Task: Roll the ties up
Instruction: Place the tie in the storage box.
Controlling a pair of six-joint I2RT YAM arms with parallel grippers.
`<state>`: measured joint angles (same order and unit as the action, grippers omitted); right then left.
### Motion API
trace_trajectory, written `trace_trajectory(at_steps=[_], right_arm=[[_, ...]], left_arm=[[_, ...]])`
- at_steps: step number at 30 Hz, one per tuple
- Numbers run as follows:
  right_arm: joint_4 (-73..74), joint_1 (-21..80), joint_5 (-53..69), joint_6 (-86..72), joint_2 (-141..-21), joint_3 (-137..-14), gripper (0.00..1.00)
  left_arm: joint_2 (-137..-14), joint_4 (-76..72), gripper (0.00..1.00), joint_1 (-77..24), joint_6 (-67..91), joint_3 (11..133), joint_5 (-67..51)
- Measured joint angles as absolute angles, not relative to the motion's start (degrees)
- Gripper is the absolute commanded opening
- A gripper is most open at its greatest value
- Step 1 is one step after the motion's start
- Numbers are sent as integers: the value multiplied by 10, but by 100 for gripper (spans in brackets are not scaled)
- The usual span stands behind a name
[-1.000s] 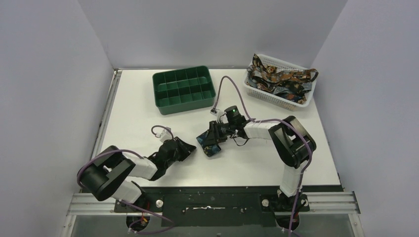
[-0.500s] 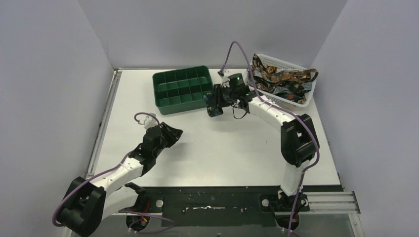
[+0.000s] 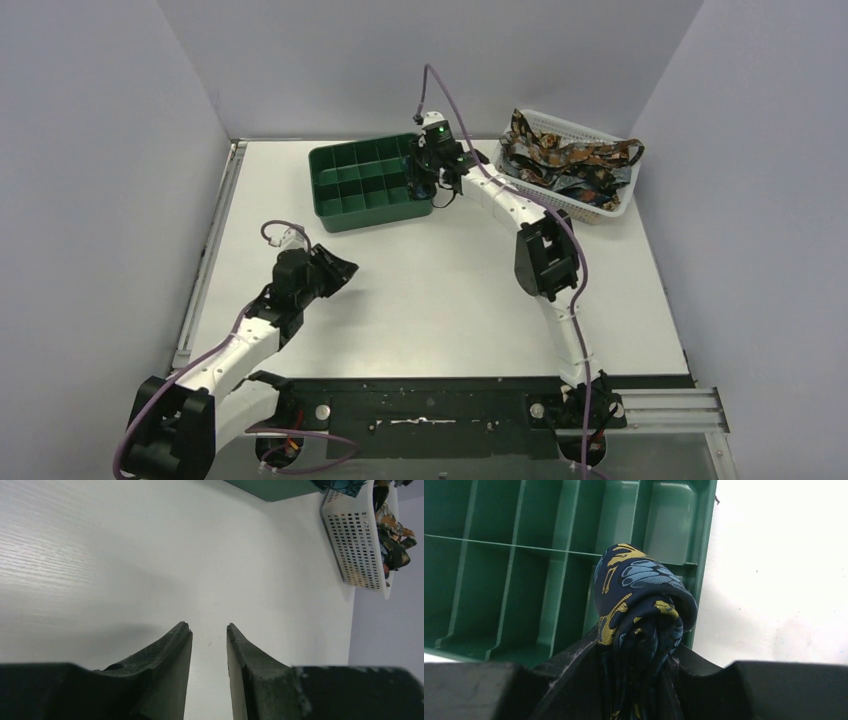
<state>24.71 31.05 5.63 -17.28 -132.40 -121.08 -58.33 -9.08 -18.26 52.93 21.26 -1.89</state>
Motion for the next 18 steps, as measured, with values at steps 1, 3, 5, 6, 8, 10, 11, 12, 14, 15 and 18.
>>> trace_trajectory(at_steps=[1, 3, 5, 6, 8, 10, 11, 12, 14, 15, 18], right_arm=[[253, 313, 49, -168, -1338, -1224, 21], [270, 317, 30, -157, -1359, -1245, 21], [283, 321, 13, -147, -1370, -1257, 21], [290, 324, 5, -140, -1374, -1265, 21], [302, 324, -5, -130, -1377, -1280, 21], [318, 327, -13, -120, -1380, -1293, 21], [322, 327, -16, -114, -1381, -1298, 20], [327, 328, -22, -109, -1384, -1302, 20], [332, 331, -33, -100, -1388, -1303, 20], [333, 331, -36, -98, -1391, -1304, 20], [336, 332, -39, -91, -1399, -1310, 20]], left_arm=[[-582, -88, 30, -181, 528, 213, -24], [-580, -85, 30, -178, 527, 213, -32], [-577, -84, 30, -174, 526, 213, -39], [-576, -84, 30, -171, 526, 213, -43], [-574, -84, 30, -167, 524, 213, -48], [-574, -84, 30, -166, 524, 213, -51], [-574, -84, 30, -165, 524, 213, -54], [-574, -84, 30, -165, 524, 213, -55], [-574, -84, 30, -164, 524, 213, -56], [-574, -84, 30, -164, 524, 213, -57], [-574, -85, 30, -164, 524, 212, -62]])
